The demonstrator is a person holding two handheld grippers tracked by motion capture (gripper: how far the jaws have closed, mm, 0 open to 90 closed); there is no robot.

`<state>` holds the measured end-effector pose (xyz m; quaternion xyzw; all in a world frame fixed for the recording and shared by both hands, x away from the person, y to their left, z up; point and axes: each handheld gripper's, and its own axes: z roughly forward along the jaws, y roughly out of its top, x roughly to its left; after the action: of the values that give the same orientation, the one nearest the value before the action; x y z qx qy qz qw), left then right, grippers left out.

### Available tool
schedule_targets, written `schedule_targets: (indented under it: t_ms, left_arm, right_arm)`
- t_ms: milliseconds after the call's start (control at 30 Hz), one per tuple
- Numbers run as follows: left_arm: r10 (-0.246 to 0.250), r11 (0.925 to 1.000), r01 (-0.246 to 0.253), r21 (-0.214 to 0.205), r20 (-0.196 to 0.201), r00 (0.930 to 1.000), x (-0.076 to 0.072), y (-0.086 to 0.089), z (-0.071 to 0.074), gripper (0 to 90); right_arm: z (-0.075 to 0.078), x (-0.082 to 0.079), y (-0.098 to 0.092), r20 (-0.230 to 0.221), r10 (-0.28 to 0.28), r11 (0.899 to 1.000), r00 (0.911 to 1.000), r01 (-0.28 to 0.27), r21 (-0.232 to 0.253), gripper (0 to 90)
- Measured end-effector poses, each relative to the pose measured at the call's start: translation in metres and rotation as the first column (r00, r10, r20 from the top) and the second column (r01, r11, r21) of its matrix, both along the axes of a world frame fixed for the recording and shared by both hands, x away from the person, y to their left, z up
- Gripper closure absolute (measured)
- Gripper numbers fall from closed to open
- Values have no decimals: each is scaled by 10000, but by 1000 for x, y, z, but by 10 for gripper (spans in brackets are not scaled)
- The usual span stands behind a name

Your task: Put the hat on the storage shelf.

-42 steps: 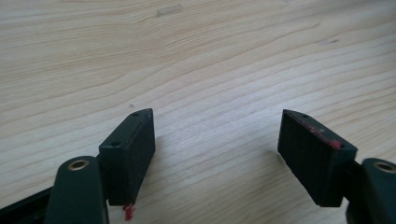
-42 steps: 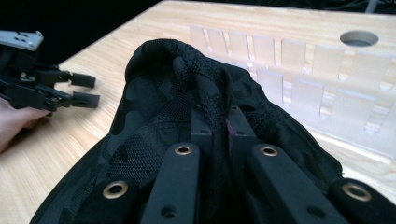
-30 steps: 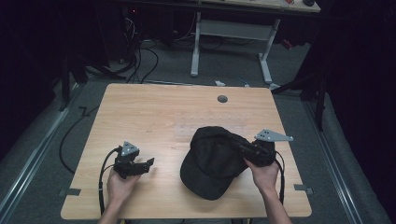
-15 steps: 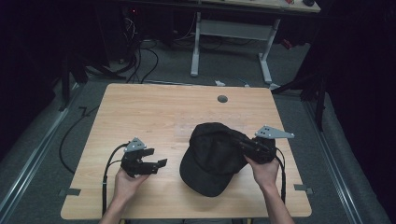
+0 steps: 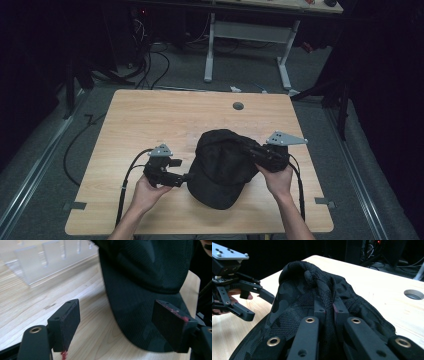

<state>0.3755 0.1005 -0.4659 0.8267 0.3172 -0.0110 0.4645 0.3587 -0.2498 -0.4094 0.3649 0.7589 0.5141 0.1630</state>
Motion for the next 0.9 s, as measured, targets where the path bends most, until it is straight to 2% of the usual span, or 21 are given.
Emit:
schedule_targets:
  t_ms: [167,367,500,567,700,900]
  left_arm:
    - [-300,9995,301,60,-192,9994,7,-6,3,225]
    - [-773,9967,784,197,-497,9958,13,-12,3,228]
    - [-885,9959,893,133,-523,9947,13,-12,3,231]
    - [-1052,9944,1056,28,-607,9926,13,-12,4,240]
    - [-1332,9909,1342,98,-665,9888,13,-14,3,272]
    - [-1631,9866,1625,-139,-729,9839,12,-13,2,377]
  right_arm:
    - [-1,2,2,45,119,9999,9999,-119,7,850]
    - [6,3,3,231,432,9991,9988,-432,-24,849]
    - [10,4,5,287,608,9981,9977,-611,63,849]
    - [11,4,9,402,880,9960,9953,-886,123,848]
    - [11,5,13,566,1201,9926,9912,-1209,118,847]
    - [15,7,15,765,1564,9868,9847,-1591,313,846]
